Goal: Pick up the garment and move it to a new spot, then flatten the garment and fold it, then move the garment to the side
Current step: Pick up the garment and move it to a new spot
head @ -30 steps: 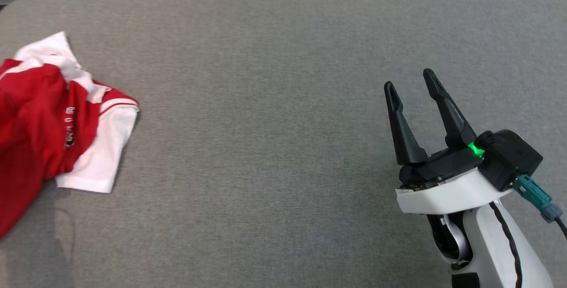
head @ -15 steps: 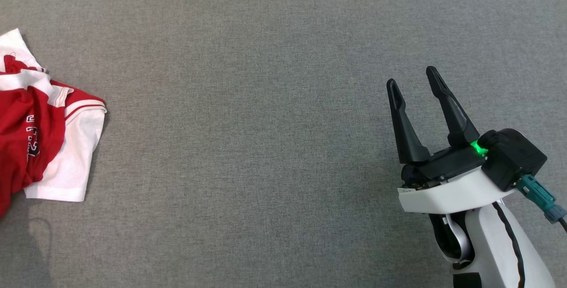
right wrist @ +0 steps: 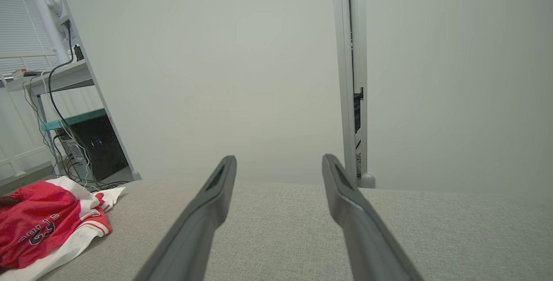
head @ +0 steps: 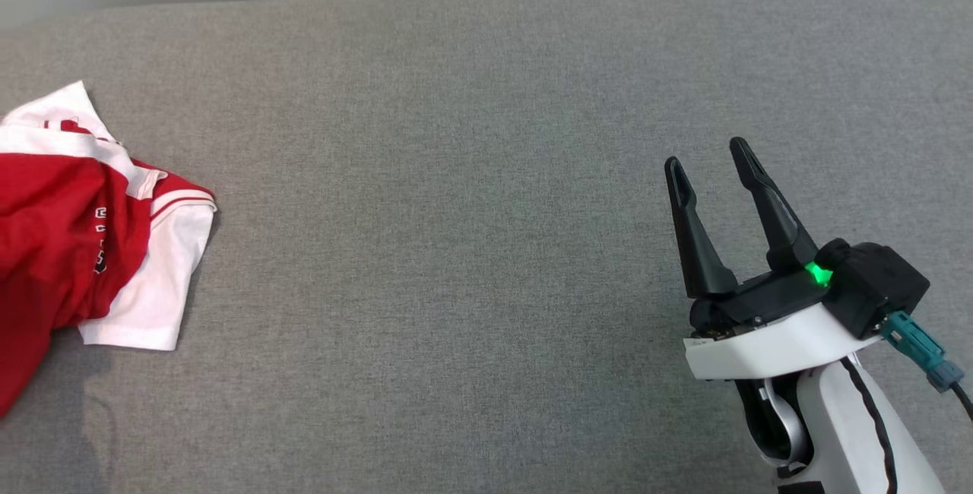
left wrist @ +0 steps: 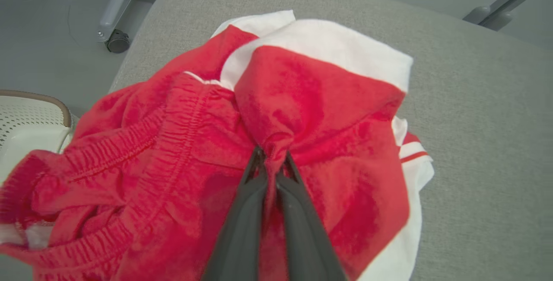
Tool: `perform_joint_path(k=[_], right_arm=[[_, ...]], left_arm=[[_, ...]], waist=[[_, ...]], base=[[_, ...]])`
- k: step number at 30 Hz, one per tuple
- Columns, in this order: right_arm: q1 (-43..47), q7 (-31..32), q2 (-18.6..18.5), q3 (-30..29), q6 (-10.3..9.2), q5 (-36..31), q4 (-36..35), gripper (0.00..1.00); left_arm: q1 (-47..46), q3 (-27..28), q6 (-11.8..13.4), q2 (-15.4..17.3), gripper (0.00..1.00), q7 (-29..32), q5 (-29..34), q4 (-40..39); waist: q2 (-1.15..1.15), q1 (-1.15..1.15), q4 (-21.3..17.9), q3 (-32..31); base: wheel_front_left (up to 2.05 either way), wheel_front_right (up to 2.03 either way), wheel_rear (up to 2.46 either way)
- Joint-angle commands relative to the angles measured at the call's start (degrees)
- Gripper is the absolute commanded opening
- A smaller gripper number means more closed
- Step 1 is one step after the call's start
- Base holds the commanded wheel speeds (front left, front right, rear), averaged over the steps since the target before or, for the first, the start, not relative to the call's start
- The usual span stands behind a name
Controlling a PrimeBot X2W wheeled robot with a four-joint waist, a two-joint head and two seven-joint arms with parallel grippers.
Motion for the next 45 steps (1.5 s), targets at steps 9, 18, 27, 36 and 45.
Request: perform_joint_path(k=[9, 18, 27, 36, 45], right_arm=[[2.94, -0.28, -0.39, -0.86, 0.03, 2.01, 0.67, 1.00], [4.89, -0.28, -0.37, -1.96, 0.03, 2.66, 0.93, 1.00], [6.67, -0.28, -0.37, -2.64, 0.03, 2.72, 0.50, 1.00], [6.41, -0.28, -0.34, -2.63, 0.03, 3.51, -0.76, 1.00], [5.29, -0.28, -0.35, -2.03, 0.03, 3.91, -2.09, 1.00]], left_arm=[[-2.77, -4.59, -0.10, 2.19, 0.00, -2.88, -0.69, -7.40], [-6.19, -9.07, -0.10, 1.75, 0.00, -5.70, 2.14, -15.65], [-7.12, -13.27, 0.38, -0.99, 0.00, -3.97, 4.07, -28.38], [-2.50, -17.10, 3.04, -7.30, 0.00, -4.85, 4.44, -35.65], [1.22, -21.50, 2.24, -16.50, 0.00, -13.99, 7.97, -25.15]], waist=[[0.00, 0.00, -0.90, -6.40], [0.00, 0.00, -3.79, -10.46], [0.00, 0.00, -8.80, -13.24], [0.00, 0.00, -13.44, -10.67], [0.00, 0.00, -15.57, -6.65]], base=[[0.00, 0.00, 0.00], [0.00, 0.00, 0.00], [0.00, 0.00, 0.00], [0.00, 0.00, 0.00], [0.00, 0.00, 0.00]])
